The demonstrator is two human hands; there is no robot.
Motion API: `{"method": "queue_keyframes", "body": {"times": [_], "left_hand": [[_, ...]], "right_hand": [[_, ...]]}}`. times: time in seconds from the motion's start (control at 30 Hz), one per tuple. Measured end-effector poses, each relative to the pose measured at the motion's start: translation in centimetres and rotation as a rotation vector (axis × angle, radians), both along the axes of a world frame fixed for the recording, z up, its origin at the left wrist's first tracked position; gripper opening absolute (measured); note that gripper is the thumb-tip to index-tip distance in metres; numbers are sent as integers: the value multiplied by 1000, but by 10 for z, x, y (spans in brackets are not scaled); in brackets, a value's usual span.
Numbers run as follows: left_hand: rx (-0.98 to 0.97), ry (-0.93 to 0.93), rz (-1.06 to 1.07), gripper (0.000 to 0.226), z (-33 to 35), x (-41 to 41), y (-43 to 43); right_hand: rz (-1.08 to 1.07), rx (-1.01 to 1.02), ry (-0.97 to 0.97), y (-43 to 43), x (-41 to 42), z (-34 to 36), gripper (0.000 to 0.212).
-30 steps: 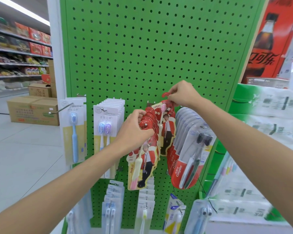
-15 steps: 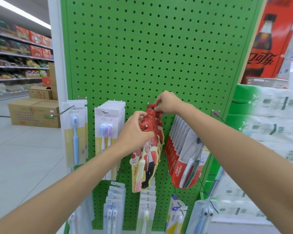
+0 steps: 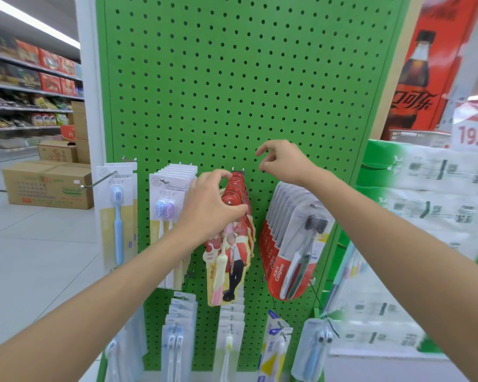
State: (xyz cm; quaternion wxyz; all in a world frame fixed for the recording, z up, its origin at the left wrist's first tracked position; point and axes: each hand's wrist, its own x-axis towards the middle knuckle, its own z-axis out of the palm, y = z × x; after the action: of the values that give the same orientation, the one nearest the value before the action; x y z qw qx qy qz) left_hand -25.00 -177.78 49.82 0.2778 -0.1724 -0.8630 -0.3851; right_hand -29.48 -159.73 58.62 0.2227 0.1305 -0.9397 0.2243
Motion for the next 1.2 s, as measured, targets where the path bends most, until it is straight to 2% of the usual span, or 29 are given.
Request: {"method": "queue_keyframes", "body": {"times": [0.13, 0.23, 0.33, 0.5, 0.6, 0.87, 1.03, 1.2], "left_hand": [[-89, 208, 56, 53, 12, 17, 20], [-115, 249, -6, 44, 17, 30, 45], [-94, 201, -87, 38, 17, 38, 70], [-65, -14, -159, 32, 10, 34, 94], [16, -100, -189, 23, 8, 26, 100], [58, -158, -200, 12, 11, 16, 109], [128, -169, -174, 7, 8, 21, 97], [137, -164, -131, 6, 2, 35, 82]], "right_hand": [[-66, 13, 105, 32, 37, 4, 27], [-98, 21, 113, 55, 64, 1, 25], [-119, 51, 89, 74, 83, -4, 25], [-119, 82, 58, 91, 102, -18, 26], [-102, 74, 57, 92, 107, -27, 25], [-86, 39, 63, 90, 109, -50, 26], [-127, 53, 117, 87, 112, -56, 24], [-170, -20, 229, 77, 115, -65, 24]]}}
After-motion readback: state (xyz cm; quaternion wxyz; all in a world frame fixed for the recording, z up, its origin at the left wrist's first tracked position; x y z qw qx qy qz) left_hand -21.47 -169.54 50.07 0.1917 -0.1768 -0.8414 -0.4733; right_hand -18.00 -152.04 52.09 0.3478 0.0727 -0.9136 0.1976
